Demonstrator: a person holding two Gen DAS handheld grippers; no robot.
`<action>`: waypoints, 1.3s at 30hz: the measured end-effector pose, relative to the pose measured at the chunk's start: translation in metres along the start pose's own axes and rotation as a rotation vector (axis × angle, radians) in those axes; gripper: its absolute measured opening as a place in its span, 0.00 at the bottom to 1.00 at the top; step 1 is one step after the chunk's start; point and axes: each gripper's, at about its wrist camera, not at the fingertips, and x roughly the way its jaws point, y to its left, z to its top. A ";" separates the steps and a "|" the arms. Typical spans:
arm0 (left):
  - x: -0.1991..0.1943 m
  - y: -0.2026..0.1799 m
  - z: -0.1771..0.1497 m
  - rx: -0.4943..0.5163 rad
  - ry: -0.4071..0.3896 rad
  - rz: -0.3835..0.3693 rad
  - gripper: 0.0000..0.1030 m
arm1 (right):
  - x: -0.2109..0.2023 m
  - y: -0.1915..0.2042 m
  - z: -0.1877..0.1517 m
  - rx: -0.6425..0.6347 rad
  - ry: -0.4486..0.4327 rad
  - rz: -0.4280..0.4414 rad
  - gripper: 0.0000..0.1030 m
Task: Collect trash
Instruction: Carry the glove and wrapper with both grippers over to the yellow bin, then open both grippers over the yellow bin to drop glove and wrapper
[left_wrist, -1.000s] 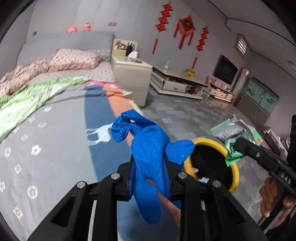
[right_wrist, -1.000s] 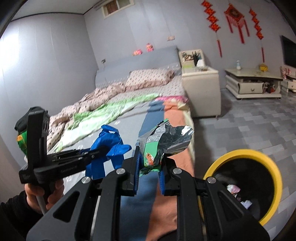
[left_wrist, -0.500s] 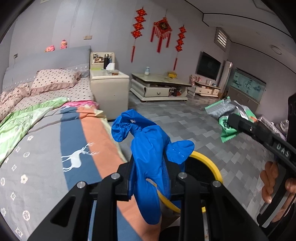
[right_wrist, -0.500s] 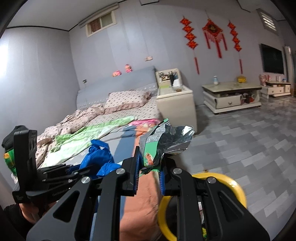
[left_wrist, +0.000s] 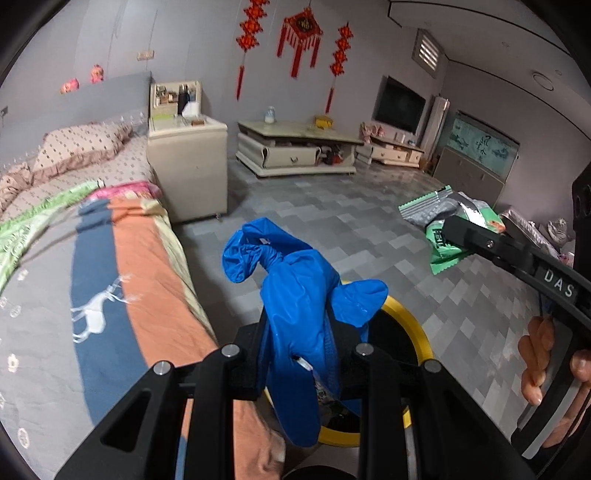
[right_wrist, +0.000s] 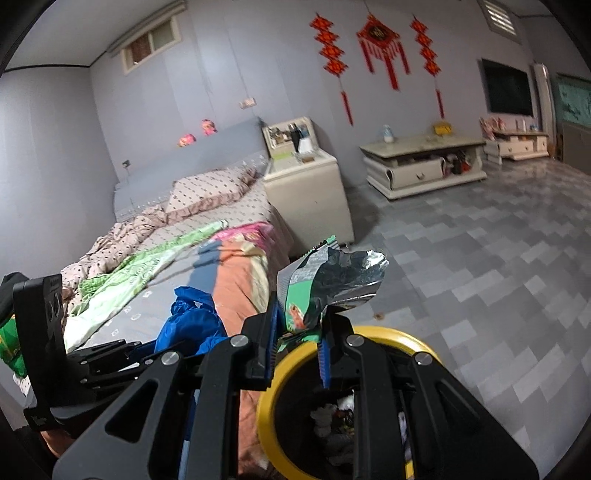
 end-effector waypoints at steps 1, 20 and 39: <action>0.009 -0.003 -0.001 -0.005 0.012 -0.009 0.22 | 0.004 -0.005 -0.003 0.008 0.010 -0.006 0.17; 0.085 -0.006 -0.025 -0.072 0.137 -0.067 0.34 | 0.081 -0.063 -0.041 0.130 0.152 -0.079 0.25; 0.047 0.035 -0.034 -0.147 0.087 -0.015 0.65 | 0.077 -0.061 -0.052 0.183 0.152 -0.117 0.54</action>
